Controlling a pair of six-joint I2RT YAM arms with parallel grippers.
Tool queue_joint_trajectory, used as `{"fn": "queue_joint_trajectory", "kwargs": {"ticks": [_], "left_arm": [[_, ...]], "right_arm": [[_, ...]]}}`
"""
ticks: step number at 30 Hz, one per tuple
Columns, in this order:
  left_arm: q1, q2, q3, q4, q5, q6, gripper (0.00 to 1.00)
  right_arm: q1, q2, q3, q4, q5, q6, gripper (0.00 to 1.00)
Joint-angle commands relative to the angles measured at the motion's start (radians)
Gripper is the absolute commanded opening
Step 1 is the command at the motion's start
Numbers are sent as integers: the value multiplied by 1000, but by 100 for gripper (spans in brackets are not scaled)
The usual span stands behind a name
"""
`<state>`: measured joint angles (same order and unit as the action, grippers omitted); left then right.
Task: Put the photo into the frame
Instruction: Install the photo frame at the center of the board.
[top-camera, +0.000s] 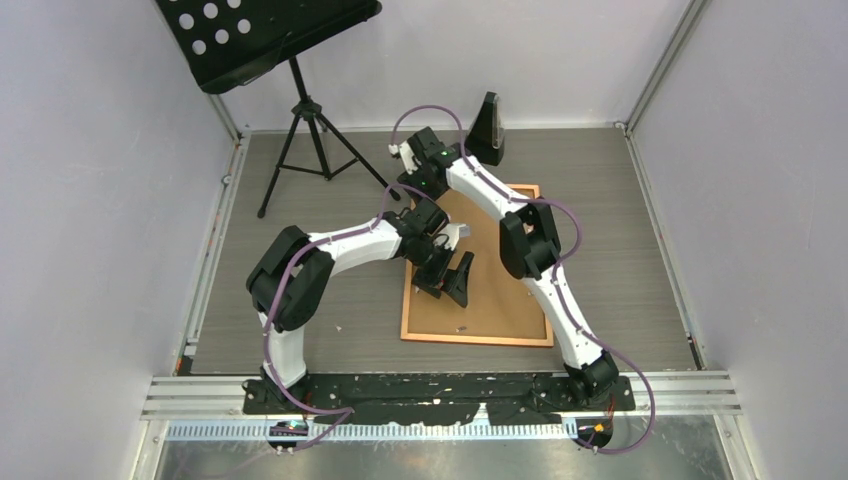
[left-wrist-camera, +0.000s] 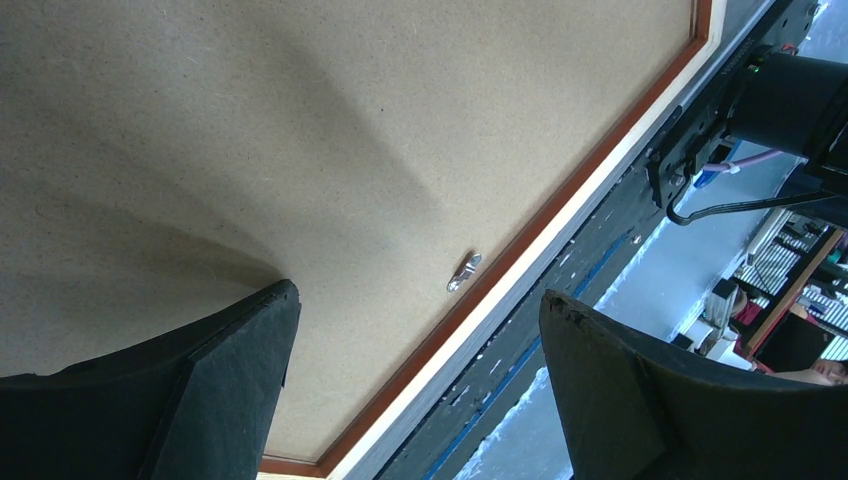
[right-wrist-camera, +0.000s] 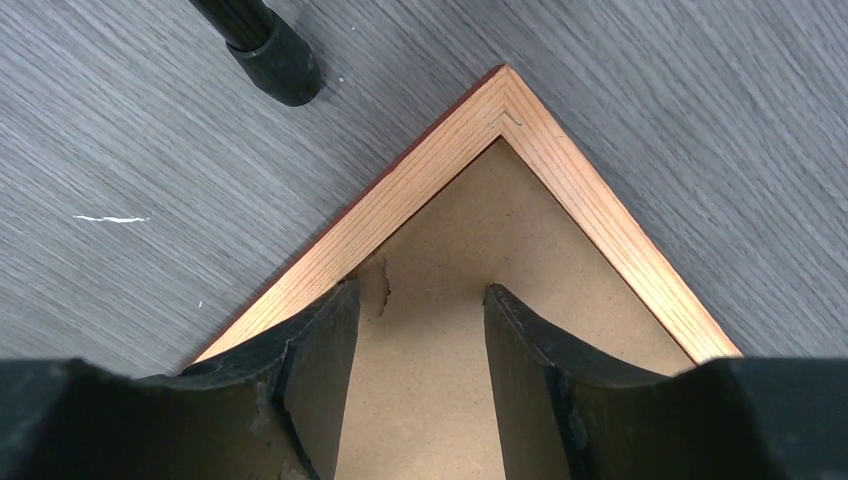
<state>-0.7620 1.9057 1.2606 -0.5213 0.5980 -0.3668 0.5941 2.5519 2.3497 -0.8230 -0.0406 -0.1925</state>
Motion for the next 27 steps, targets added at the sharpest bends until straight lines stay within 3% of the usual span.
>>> {"fn": "queue_joint_trajectory", "kwargs": {"ticks": [1,10,27], "left_arm": [[-15,29,-6,-3,6,-6,94],[-19,21,-6,3,15,-11,94],[-30,27,-8,11,26,-22,94]], "right_arm": [[23,61,57,-33,55,7,54],[21,74,77,-48,138,21,51],[-3,59,69,23,158,40,58]]}}
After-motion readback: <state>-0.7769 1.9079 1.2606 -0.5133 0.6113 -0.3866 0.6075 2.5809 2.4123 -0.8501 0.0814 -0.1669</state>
